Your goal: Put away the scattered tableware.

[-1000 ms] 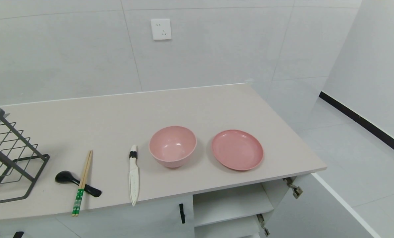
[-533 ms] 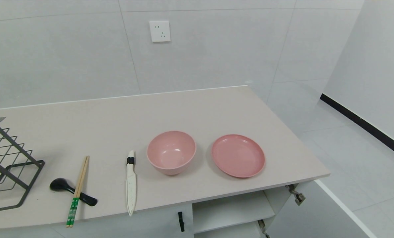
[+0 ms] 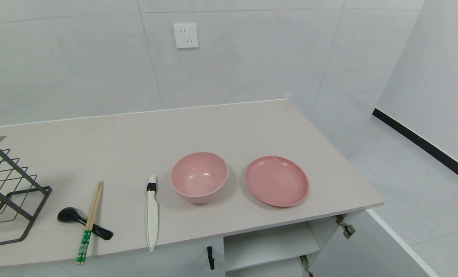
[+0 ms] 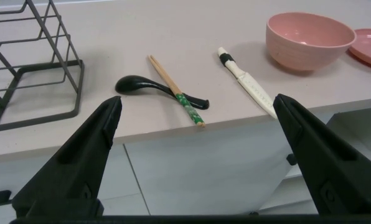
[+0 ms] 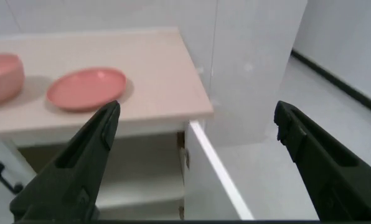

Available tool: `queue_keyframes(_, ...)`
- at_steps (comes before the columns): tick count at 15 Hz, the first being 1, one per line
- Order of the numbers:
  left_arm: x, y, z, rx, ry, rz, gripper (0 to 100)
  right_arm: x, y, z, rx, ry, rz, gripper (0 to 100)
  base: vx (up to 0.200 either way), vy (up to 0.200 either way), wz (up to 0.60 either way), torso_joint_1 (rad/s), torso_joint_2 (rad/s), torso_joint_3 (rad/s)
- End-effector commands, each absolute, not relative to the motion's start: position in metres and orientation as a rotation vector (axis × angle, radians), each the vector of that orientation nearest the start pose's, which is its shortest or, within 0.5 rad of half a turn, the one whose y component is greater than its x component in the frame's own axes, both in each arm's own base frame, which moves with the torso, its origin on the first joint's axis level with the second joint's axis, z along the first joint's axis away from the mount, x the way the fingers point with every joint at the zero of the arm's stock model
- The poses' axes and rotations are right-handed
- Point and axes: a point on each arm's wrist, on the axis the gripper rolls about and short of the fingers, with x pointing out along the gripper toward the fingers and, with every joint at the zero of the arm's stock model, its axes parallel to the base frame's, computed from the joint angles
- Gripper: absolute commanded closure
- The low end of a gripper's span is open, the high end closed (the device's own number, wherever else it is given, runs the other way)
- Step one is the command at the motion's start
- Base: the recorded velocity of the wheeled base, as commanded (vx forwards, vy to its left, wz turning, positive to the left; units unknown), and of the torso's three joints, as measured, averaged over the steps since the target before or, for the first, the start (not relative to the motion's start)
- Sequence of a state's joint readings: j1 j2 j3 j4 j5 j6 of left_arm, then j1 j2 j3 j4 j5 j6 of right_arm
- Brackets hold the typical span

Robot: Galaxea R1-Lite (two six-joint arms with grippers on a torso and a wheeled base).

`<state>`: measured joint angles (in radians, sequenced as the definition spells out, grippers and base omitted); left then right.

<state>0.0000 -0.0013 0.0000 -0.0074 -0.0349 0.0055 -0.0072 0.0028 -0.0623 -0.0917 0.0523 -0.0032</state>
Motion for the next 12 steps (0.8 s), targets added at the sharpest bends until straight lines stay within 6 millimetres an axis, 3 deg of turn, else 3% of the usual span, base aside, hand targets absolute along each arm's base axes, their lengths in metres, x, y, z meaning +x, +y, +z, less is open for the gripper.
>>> queue_keyframes(1, -0.023, -0.001, 0.076, 0.006, -0.008, -0.035, 0, -0.034, 0.002, 0.149, -0.029, -0.231, 0.087, 0, 0.000, 0.000, 0.00, 0.000, 0.00, 0.000)
queue_keyframes(5, -0.023, -0.001, 0.076, 0.003, -0.008, -0.037, 0, 0.011, 0.007, 0.145, -0.005, 0.090, 0.347, 0, 0.000, 0.000, 0.00, 0.000, 0.00, 0.000)
queue_keyframes(8, -0.023, -0.001, 0.076, 0.003, -0.006, -0.037, 0, 0.039, 0.012, 0.149, 0.003, 0.252, 0.414, 0, 0.000, 0.000, 0.00, 0.000, 0.00, 0.000)
queue_keyframes(12, -0.023, -0.001, 0.076, 0.003, -0.006, -0.037, 0, 0.066, 0.018, 0.160, 0.008, 0.343, 0.446, 0, 0.000, 0.000, 0.00, 0.000, 0.00, 0.000)
